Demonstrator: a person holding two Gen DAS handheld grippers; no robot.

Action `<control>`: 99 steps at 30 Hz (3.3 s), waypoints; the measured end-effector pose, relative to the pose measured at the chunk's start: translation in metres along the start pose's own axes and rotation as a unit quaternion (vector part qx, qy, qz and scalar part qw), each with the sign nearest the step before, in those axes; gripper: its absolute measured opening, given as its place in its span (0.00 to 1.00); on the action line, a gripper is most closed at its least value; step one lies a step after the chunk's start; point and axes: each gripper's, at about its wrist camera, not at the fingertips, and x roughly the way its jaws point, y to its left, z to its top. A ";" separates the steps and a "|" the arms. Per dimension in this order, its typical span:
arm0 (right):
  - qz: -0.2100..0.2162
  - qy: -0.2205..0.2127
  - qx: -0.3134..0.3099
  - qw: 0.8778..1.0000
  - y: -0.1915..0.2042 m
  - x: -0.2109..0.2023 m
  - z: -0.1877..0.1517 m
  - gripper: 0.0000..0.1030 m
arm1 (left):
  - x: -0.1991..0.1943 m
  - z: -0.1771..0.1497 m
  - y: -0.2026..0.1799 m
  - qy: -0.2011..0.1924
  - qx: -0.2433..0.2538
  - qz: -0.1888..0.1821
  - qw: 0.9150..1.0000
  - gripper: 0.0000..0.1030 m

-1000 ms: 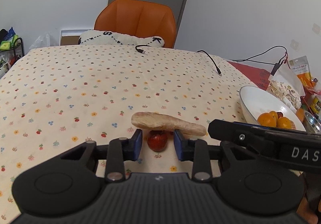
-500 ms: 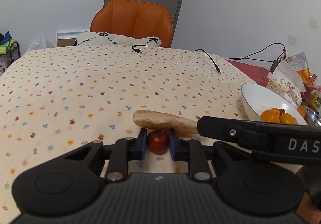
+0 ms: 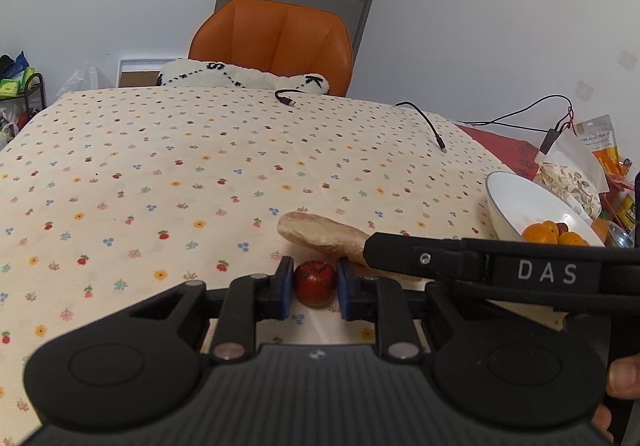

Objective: Organize fruits
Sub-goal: 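Grasp the red cherry tomato with the left gripper while the right gripper grasps a grapefruit segment, then carry the red tomato and grapefruit segment over the white plate with both grippers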

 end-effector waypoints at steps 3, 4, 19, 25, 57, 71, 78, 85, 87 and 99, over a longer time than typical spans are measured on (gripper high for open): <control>0.006 0.003 0.000 1.000 0.001 0.005 0.000 0.51 | -0.002 0.000 0.002 -0.001 0.001 0.006 1.000 0.20; 0.009 0.005 0.000 1.000 0.001 0.007 0.000 0.51 | -0.002 0.000 0.002 -0.001 0.001 0.008 1.000 0.20; 0.049 0.024 0.007 0.998 0.003 0.014 -0.001 0.31 | -0.006 -0.001 0.004 -0.004 0.016 0.018 1.000 0.20; 0.043 0.014 0.004 0.999 0.004 0.004 -0.001 0.30 | -0.013 0.000 0.004 -0.008 0.009 0.019 1.000 0.20; -0.041 -0.069 0.024 0.996 -0.035 -0.086 -0.001 0.30 | -0.029 0.015 -0.060 -0.042 0.037 -0.027 0.998 0.20; -0.086 -0.099 0.041 0.990 -0.067 -0.122 0.001 0.30 | -0.019 0.018 -0.101 -0.040 0.055 -0.068 0.995 0.20; -0.105 -0.112 0.049 0.987 -0.079 -0.138 0.000 0.30 | -0.014 0.019 -0.123 -0.036 0.065 -0.090 0.993 0.20; -0.115 -0.118 0.055 0.985 -0.088 -0.149 0.000 0.30 | -0.007 0.020 -0.143 -0.032 0.075 -0.109 0.991 0.20; -0.117 -0.120 0.057 0.984 -0.090 -0.151 0.000 0.30 | -0.006 0.020 -0.148 -0.031 0.077 -0.114 0.990 0.20; -0.120 -0.125 0.060 0.983 -0.094 -0.154 0.004 0.30 | 0.001 0.029 -0.147 -0.037 0.055 -0.117 0.991 0.29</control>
